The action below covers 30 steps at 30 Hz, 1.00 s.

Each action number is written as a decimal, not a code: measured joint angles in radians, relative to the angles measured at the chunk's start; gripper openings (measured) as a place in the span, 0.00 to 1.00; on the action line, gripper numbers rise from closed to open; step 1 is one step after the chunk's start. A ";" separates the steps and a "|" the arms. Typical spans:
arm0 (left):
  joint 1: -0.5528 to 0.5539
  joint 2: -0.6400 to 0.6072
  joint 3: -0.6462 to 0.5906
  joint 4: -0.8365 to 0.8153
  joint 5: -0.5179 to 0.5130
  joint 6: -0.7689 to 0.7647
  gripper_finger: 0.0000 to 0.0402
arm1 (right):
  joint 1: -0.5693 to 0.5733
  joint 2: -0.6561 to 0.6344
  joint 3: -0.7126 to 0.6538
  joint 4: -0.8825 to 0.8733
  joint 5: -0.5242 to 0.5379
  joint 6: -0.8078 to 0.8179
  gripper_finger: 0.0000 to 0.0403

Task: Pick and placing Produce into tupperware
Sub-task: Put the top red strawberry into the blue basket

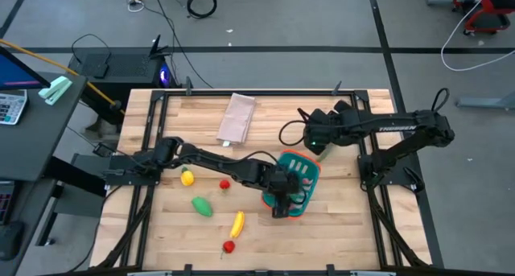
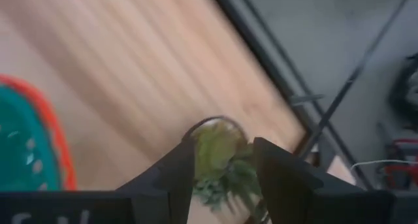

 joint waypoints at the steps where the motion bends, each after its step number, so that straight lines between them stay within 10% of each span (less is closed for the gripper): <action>1: 0.000 -0.003 0.029 -0.014 0.009 -0.012 0.55 | -0.004 0.000 0.000 0.005 -0.028 -0.022 0.40; 11: 0.000 -0.019 0.460 -0.544 0.055 -0.045 0.50 | 0.032 0.000 0.000 0.105 -0.171 -0.089 0.40; 21: -0.064 -0.133 0.397 -1.024 0.044 -0.304 0.51 | 0.059 0.000 0.000 0.217 -0.171 -0.118 0.40; 30: -0.152 -0.150 0.206 -1.008 0.010 -0.472 0.48 | 0.059 0.000 -0.001 0.243 -0.171 -0.117 0.40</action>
